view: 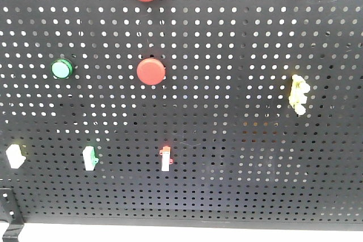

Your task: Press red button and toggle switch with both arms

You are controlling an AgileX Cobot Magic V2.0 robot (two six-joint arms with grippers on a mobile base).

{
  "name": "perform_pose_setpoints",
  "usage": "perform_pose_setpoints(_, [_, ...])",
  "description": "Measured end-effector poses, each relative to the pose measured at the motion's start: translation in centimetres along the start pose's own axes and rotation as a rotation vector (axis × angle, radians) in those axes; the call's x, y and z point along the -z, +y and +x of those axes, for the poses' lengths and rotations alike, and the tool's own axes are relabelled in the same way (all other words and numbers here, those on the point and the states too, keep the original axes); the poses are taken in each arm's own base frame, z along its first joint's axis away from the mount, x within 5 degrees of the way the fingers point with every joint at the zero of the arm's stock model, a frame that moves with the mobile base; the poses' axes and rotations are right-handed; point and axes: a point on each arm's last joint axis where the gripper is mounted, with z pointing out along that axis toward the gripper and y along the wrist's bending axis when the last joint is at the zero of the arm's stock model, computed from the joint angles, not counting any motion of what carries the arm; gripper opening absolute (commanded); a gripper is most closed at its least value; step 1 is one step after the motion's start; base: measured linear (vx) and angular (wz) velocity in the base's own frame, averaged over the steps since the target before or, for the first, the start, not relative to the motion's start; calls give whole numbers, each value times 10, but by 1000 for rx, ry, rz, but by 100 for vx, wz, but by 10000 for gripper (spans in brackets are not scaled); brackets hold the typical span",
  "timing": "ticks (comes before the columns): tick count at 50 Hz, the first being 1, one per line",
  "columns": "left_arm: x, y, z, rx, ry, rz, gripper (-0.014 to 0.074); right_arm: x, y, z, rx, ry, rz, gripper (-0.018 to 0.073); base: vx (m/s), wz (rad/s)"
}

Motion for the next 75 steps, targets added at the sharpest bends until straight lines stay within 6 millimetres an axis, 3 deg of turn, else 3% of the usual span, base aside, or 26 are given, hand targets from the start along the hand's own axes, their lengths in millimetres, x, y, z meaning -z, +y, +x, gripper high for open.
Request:
perform_pose_setpoints(3, [-10,-2,-35,5,-34,5,1,-7,3,-24,30,4,0,-3,0,0])
perform_pose_setpoints(8, [-32,-5,-73,2,-16,9,1,-24,8,-59,61,21,6,-3,0,0])
perform_pose_setpoints(13, [-71,-9,-112,-1,30,12,1,-46,11,-84,71,58,15,-3,0,0])
perform_pose_setpoints(18, [-109,-12,-147,-1,58,16,1,-70,12,-93,74,110,22,-3,0,0])
perform_pose_setpoints(25, [-155,-15,-163,1,162,19,1,-98,13,-94,38,156,25,-3,0,0])
perform_pose_setpoints(36, [-185,-17,-150,122,261,21,1,-111,14,-88,-141,179,21,-3,0,0])
perform_pose_setpoints(37, [-198,-30,-142,111,320,106,1,-111,14,-88,-137,176,19,-3,0,0])
perform_pose_setpoints(45, [-225,-75,-138,1,388,373,1,-111,14,-88,-70,177,12,-3,0,0])
perform_pose_setpoints(49, [-242,-107,-132,-75,413,532,1,-111,14,-88,-40,177,10,-3,0,0])
perform_pose_setpoints(59, [-275,-167,-126,-133,393,739,1,-111,14,-88,11,177,5,-3,0,0])
perform_pose_setpoints(68, [-299,-186,-124,-134,365,756,1,-111,14,-88,34,177,4,-3,0,0])
perform_pose_setpoints(75, [-304,-190,-125,-131,361,764,1,-111,14,-88,37,178,4,-3,0,0])
